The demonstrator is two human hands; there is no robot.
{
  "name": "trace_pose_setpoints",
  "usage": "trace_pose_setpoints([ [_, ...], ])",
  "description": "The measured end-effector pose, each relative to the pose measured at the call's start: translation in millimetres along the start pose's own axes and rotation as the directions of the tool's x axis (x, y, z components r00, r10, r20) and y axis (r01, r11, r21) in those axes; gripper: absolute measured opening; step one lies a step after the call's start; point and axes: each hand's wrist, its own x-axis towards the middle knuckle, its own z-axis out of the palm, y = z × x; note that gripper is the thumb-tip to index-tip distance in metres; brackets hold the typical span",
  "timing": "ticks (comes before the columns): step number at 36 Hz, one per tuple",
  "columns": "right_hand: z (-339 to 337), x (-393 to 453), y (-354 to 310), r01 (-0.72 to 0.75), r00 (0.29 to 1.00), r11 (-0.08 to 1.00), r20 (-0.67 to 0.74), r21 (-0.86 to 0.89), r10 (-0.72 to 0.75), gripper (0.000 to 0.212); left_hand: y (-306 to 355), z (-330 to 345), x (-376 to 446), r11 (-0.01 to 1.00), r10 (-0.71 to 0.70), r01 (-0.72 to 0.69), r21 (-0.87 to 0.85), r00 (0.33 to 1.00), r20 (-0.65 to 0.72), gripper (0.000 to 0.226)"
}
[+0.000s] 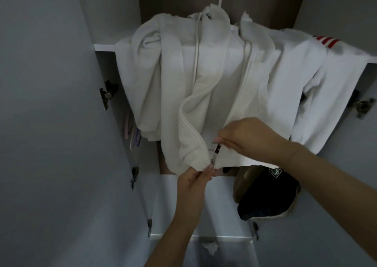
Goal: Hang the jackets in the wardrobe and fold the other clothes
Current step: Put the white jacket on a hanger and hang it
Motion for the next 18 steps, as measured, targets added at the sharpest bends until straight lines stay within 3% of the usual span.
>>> trace_pose_setpoints([
  [3, -4.8, 13.9, 8.0, 0.109, 0.994, 0.990, 0.029, -0.092, -0.106, 0.011, 5.3, -0.5, 0.1, 1.000, -0.021, 0.021, 0.014, 1.000, -0.008, 0.017],
  [5, -12.7, 23.1, 25.2, 0.043, 0.999, 0.985, 0.000, -0.167, -0.044, 0.017, 6.1, -4.7, -0.4, 0.999, -0.047, 0.047, 0.015, 0.999, 0.004, 0.025],
  [8, -31.2, 34.8, 53.0, -0.099, 0.989, 0.974, -0.131, -0.203, 0.073, 0.004, 1.4, -13.0, -3.5, 0.996, -0.084, 0.081, 0.041, 0.995, 0.055, 0.036],
  [10, -35.3, 38.2, 64.5, -0.145, 0.984, 0.959, -0.135, -0.244, 0.114, 0.012, -1.1, -19.3, -2.5, 0.987, -0.150, 0.145, 0.064, 0.985, 0.089, 0.036],
  [14, -35.9, 34.5, 68.7, -0.093, 0.993, 0.952, -0.093, -0.293, 0.068, 0.029, -3.2, -38.4, 4.9, 0.959, -0.278, 0.268, 0.095, 0.953, 0.123, 0.034],
  [18, -52.3, 33.5, 80.0, -0.128, 0.976, 0.945, -0.208, -0.301, 0.066, 0.031, 3.7, -56.3, 9.6, 0.927, -0.354, 0.321, 0.193, 0.919, 0.174, 0.029],
])
